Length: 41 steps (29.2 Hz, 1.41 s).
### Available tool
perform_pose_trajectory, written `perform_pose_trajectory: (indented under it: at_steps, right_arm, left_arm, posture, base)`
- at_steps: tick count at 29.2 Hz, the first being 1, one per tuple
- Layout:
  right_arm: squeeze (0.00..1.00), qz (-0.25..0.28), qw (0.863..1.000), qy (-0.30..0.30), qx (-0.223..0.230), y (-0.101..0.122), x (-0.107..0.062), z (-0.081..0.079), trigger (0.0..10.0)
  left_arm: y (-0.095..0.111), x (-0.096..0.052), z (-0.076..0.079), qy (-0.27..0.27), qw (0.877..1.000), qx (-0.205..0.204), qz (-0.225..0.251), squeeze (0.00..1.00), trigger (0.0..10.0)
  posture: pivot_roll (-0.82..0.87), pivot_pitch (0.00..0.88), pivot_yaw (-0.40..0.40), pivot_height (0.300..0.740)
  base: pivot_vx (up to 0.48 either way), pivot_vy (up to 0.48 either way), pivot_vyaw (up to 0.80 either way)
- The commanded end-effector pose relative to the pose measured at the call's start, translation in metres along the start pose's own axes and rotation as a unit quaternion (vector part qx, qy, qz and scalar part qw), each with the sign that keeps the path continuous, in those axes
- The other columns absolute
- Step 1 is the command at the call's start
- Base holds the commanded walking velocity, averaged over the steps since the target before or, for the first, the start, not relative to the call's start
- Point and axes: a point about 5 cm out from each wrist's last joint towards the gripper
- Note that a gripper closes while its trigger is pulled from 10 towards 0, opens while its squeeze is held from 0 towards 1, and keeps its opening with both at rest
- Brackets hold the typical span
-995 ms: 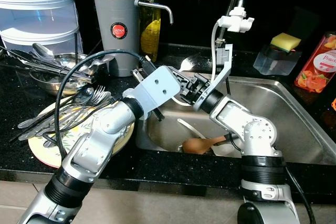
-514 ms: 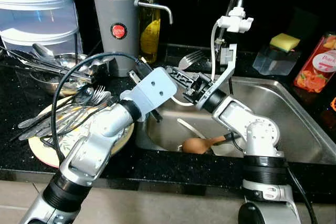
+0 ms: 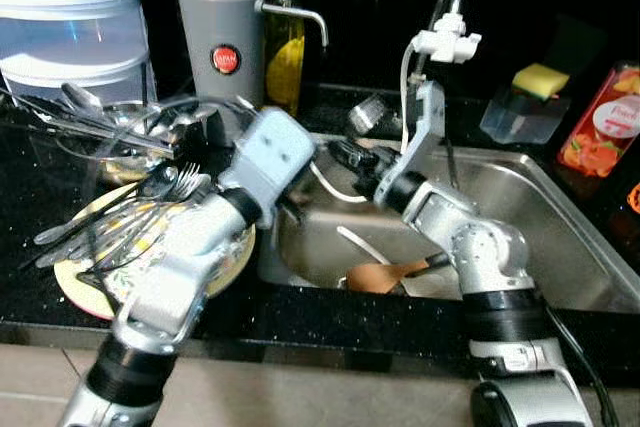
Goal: Kitchen organization
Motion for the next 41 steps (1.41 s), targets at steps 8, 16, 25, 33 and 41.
perform_pose_trajectory:
  at_steps: [8, 16, 25, 33, 41]
  right_arm:
    - [0.00, -0.094, 0.981, -0.160, -0.053, -0.022, -0.001, 0.067, 10.0]
    - [0.00, -0.195, 0.954, -0.180, -0.136, -0.052, -0.026, 0.110, 10.0]
    - [0.00, -0.231, 0.950, -0.208, -0.045, -0.094, -0.036, 0.113, 10.0]
    - [1.00, -0.256, 0.946, -0.193, -0.050, -0.111, -0.035, 0.104, 10.0]
    - [1.00, -0.230, 0.950, -0.207, -0.034, -0.101, -0.034, 0.110, 10.0]
  left_arm:
    - [-0.004, -0.013, 0.000, 0.000, 0.999, -0.022, -0.027, 0.00, 10.0]
    - [-0.001, -0.020, -0.010, 0.023, 0.999, -0.018, -0.042, 0.00, 10.0]
    - [0.000, -0.026, -0.012, 0.037, 0.998, -0.018, -0.057, 0.00, 10.0]
    - [0.001, -0.028, -0.014, 0.046, 0.997, -0.015, -0.063, 0.00, 10.0]
    - [-0.002, -0.033, -0.027, 0.098, 0.992, -0.001, -0.084, 0.00, 10.0]
  posture:
    - [0.15, 0.108, -0.073, 0.740]
    - [0.17, 0.121, -0.076, 0.740]
    - [0.19, 0.123, -0.083, 0.740]
    - [0.20, 0.123, -0.084, 0.740]
    - [0.19, 0.113, -0.088, 0.740]
  base:
    - [0.000, 0.000, 0.00]
    - [0.000, 0.000, 0.00]
    - [0.000, 0.000, 0.00]
    - [0.000, 0.000, 0.00]
    - [0.000, 0.000, 0.00]
Point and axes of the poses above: a point about 5 cm out from each wrist's last joint towards the gripper, its own x axis pointing out of the wrist towards the gripper, its own y axis along the axis of the wrist's last joint, z = x × y, and after that the axes turned 13 degrees about -x, right-handed
